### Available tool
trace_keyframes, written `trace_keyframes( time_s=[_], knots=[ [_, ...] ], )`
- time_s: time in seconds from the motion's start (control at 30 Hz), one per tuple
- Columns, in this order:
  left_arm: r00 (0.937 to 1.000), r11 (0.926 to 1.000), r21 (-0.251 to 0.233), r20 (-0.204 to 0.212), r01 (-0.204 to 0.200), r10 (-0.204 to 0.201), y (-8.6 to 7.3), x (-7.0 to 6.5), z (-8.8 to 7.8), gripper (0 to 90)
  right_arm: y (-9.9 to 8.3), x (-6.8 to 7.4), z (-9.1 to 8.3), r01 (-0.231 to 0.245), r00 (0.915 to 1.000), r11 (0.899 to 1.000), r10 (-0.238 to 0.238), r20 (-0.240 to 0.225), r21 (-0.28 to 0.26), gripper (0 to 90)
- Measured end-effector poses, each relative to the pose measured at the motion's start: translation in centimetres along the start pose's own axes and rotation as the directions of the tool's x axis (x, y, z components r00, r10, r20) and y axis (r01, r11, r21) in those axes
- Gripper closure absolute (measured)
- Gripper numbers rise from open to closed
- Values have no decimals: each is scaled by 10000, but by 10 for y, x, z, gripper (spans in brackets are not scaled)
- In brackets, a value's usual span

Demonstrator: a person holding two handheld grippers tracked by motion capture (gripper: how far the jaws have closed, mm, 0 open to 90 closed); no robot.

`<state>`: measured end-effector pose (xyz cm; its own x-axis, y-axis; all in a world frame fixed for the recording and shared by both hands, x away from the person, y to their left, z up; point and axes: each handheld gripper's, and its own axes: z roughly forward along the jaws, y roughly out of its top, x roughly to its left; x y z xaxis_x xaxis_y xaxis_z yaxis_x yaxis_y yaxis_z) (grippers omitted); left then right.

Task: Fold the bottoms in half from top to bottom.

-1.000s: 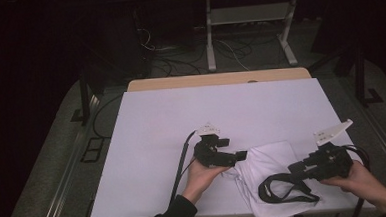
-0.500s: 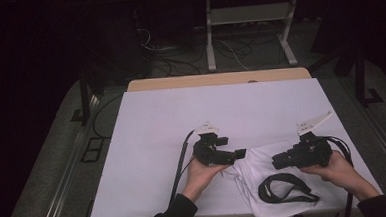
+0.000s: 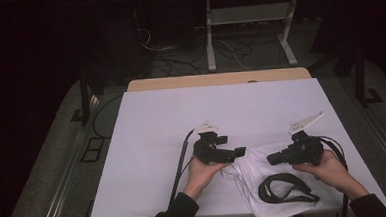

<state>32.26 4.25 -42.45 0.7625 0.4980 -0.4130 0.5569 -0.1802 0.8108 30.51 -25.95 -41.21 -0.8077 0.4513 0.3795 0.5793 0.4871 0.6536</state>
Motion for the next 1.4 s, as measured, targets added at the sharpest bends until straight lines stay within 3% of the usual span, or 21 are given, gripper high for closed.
trace_keyframes(
  time_s=[0.27,0.47,0.63,1.03,1.17,1.4],
  knots=[
    [10000,9999,-60,17,86,-85,0,2,3,123,-1,1,6,1,10000,9989,-2,22,473,885],
    [9999,9999,-6,2,102,-102,-1,3,4,123,-3,4,13,74,9993,9931,-30,-383,1169,885],
    [10000,10000,0,26,92,-92,-1,1,4,123,-10,10,15,244,9952,9878,-94,-976,1539,885],
    [9999,9999,20,69,134,-134,-1,0,6,123,-27,29,8,600,9850,9892,-369,-1686,1339,882],
    [9999,9999,73,113,85,-86,-1,-1,8,123,-31,37,16,1015,9799,9776,-663,-1881,1843,882],
    [10000,10000,62,93,29,-29,-1,-2,7,123,-39,41,23,1273,9737,9611,-739,-2156,2452,884]
  ],
)
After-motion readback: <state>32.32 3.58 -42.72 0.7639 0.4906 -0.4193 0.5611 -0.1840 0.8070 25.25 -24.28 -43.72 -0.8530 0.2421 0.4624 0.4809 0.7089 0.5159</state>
